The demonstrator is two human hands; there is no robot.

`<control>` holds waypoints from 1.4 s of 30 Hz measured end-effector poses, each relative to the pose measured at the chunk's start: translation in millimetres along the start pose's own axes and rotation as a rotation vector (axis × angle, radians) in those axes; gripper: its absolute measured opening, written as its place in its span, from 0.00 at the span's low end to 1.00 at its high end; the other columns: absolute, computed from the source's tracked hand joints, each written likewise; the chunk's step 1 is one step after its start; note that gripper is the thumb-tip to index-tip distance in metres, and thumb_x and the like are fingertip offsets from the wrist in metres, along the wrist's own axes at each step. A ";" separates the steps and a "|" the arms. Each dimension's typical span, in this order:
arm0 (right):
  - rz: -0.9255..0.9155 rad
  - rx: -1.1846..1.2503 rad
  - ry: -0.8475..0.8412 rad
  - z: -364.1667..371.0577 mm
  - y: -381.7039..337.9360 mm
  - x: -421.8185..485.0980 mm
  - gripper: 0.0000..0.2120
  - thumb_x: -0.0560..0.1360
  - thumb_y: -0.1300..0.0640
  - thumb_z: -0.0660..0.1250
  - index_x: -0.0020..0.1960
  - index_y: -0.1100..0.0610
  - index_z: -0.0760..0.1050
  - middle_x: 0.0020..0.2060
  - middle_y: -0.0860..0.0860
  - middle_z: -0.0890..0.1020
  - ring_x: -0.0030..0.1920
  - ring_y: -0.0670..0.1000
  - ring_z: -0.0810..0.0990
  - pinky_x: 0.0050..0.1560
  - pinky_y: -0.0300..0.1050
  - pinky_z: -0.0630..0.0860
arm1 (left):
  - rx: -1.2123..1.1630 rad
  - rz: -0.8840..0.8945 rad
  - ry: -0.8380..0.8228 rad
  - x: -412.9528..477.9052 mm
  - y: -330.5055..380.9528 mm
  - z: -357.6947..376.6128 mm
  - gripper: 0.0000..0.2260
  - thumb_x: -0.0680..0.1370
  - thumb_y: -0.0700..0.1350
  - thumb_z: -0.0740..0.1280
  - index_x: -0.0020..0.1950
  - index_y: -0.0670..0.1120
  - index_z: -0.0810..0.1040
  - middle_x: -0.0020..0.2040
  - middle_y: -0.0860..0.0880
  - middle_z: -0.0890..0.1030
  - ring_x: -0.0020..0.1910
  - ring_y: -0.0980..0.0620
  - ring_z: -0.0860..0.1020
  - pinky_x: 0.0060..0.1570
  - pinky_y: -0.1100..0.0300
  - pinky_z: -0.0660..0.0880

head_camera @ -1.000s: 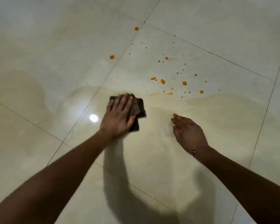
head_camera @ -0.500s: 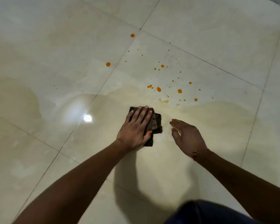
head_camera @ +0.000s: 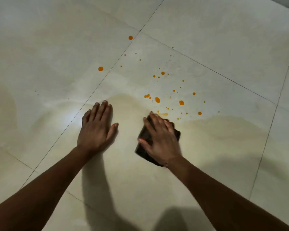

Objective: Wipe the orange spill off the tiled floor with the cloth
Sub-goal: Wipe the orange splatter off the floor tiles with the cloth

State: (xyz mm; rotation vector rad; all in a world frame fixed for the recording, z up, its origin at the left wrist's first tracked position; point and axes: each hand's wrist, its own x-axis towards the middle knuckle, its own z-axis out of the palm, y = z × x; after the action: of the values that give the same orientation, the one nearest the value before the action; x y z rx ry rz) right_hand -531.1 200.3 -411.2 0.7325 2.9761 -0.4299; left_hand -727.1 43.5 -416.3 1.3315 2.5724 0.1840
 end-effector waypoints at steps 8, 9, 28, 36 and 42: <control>0.543 -0.018 0.146 -47.5 116.1 48.1 0.41 0.73 0.31 0.48 0.76 0.58 0.61 0.76 0.60 0.61 0.75 0.59 0.60 0.71 0.61 0.59 | 0.055 -0.023 -0.036 0.3 7.9 -6.5 0.31 0.79 0.59 0.49 0.79 0.45 0.55 0.80 0.44 0.54 0.79 0.43 0.51 0.74 0.47 0.50; 0.540 -0.006 0.144 -45.3 104.7 79.0 0.42 0.72 0.30 0.47 0.76 0.58 0.61 0.76 0.60 0.60 0.75 0.59 0.59 0.72 0.60 0.58 | 0.058 -0.021 -0.029 0.5 5.9 -5.2 0.31 0.79 0.59 0.49 0.79 0.45 0.55 0.80 0.45 0.54 0.79 0.43 0.51 0.74 0.47 0.50; -0.123 -0.081 -0.004 -7.5 -8.3 106.9 0.38 0.74 0.36 0.56 0.78 0.55 0.56 0.78 0.58 0.56 0.77 0.56 0.54 0.74 0.57 0.53 | -0.037 0.000 -0.005 4.1 1.8 0.9 0.32 0.78 0.60 0.51 0.78 0.44 0.60 0.79 0.46 0.58 0.79 0.45 0.54 0.74 0.48 0.52; 0.317 -0.074 0.137 -40.4 55.8 169.2 0.40 0.71 0.32 0.47 0.76 0.56 0.62 0.77 0.58 0.60 0.75 0.58 0.59 0.71 0.58 0.56 | -0.186 -0.176 0.251 31.9 -53.2 -35.4 0.28 0.79 0.56 0.55 0.75 0.42 0.62 0.77 0.43 0.62 0.77 0.46 0.58 0.73 0.49 0.51; -0.203 -0.063 0.021 1.4 -43.5 138.2 0.37 0.73 0.38 0.60 0.76 0.54 0.61 0.77 0.56 0.60 0.77 0.54 0.58 0.74 0.54 0.53 | -0.137 -0.279 0.201 66.3 -75.2 -26.2 0.29 0.77 0.56 0.55 0.75 0.43 0.61 0.78 0.44 0.62 0.76 0.44 0.58 0.73 0.47 0.54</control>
State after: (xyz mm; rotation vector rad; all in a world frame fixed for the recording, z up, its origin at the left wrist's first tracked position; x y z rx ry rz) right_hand -673.8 224.9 -416.7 0.4336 3.0804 -0.3374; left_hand -830.2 54.2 -417.6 0.9361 2.8170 0.4541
